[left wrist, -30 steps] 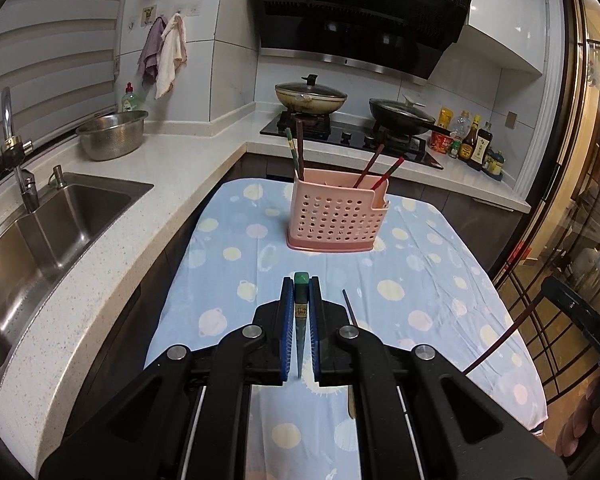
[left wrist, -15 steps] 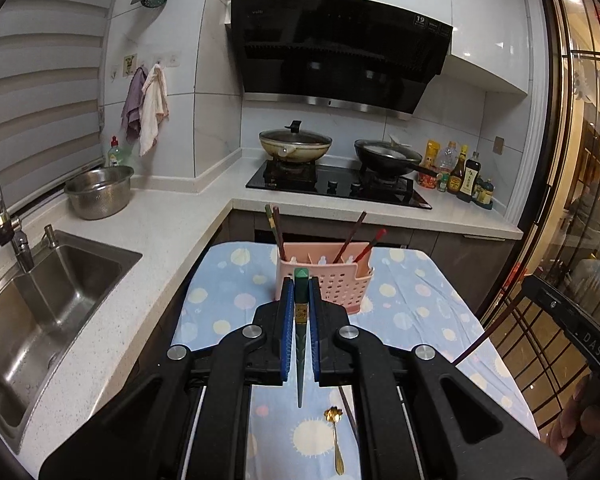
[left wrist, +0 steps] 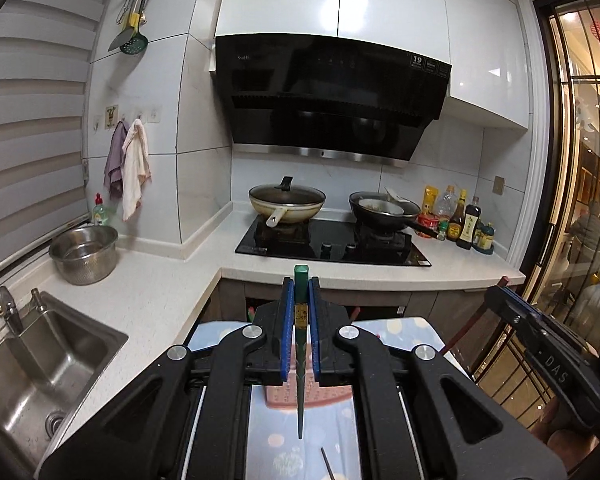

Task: Organize utensils
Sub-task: 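Lift both chopsticks, lower them into the pink holder and open both tools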

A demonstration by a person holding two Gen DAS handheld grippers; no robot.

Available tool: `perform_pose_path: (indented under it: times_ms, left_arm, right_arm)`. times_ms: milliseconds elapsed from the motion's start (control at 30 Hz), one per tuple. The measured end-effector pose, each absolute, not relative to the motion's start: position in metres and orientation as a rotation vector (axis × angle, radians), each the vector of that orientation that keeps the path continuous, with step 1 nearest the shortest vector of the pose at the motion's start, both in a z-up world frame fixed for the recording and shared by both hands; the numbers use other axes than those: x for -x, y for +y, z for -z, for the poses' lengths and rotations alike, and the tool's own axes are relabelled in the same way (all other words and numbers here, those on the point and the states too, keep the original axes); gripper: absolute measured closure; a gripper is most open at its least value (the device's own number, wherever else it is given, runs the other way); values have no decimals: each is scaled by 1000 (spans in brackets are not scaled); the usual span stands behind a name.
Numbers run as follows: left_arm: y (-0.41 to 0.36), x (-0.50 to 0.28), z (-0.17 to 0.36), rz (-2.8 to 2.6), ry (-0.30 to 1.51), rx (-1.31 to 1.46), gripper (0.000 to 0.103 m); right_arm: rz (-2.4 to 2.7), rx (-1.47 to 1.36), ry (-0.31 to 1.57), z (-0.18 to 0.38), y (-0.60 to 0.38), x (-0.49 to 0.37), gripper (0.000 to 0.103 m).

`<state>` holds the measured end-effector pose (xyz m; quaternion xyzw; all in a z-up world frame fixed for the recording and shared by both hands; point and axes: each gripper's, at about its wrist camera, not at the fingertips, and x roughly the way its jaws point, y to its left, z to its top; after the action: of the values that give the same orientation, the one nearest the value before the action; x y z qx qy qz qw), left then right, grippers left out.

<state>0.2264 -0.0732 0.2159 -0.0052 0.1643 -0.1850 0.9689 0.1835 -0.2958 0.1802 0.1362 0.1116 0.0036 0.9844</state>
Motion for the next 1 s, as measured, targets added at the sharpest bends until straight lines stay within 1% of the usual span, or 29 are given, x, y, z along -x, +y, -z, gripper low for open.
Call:
perform_pose_path:
  times_ms: [167,333,667,1000]
  left_arm:
    - [-83,-262,-227,365,313,24,96]
    - [-92,-295,-227,351,299,24,96]
    - [-102,-349,-187,331,362,12,96]
    - [-103,-363,-157,333,430,23,96]
  right_arm:
    - [-3,-279,209,-187,-297,-225,96]
    - [8,-299,227,-178,-301,-267,96]
    - [23,-316,329,-133,-306,-321,96]
    - [32,-316,407,-103,-308,-337,95]
